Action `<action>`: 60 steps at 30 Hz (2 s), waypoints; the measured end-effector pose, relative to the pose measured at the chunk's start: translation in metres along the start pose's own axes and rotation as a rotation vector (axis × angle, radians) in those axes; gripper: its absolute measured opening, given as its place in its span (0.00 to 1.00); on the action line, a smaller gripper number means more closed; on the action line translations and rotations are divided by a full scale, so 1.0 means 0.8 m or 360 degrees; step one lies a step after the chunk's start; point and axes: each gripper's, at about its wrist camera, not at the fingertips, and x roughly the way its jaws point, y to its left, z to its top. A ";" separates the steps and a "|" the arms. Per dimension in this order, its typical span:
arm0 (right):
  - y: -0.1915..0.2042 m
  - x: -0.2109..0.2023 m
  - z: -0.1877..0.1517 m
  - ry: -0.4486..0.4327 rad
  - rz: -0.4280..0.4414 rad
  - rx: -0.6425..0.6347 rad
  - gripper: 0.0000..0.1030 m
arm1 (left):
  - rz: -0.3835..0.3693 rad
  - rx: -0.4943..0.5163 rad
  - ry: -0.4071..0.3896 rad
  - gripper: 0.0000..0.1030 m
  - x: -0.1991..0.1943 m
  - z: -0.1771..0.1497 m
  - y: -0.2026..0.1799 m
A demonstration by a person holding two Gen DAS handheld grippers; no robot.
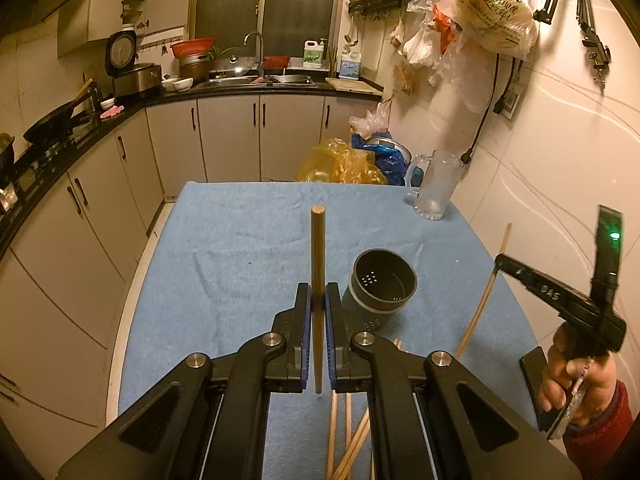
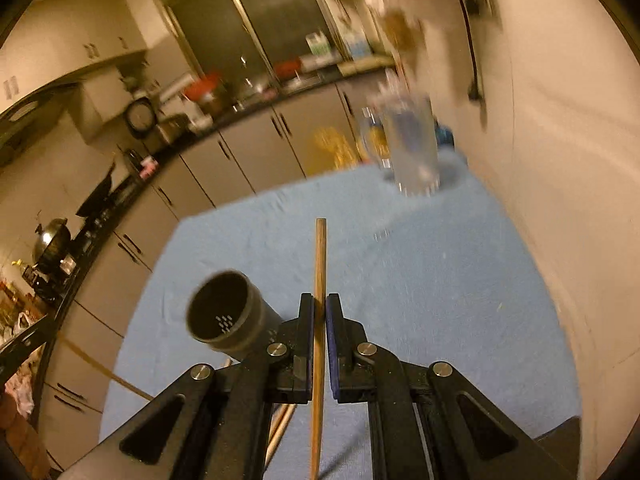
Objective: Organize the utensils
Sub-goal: 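Lower the chopsticks into the black holder and open both grippers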
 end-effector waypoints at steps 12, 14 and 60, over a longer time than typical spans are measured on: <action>0.044 -0.062 0.055 -0.0304 0.0038 -0.0056 0.05 | -0.0002 -0.0010 -0.0076 0.06 -0.015 0.041 -0.011; 0.050 -0.069 0.070 -0.0354 0.0062 -0.0043 0.05 | -0.0014 -0.0007 -0.0105 0.06 -0.019 0.056 -0.017; 0.030 0.038 0.026 -0.0018 0.0227 0.0082 0.12 | -0.0123 -0.0015 -0.0054 0.33 0.051 0.040 -0.017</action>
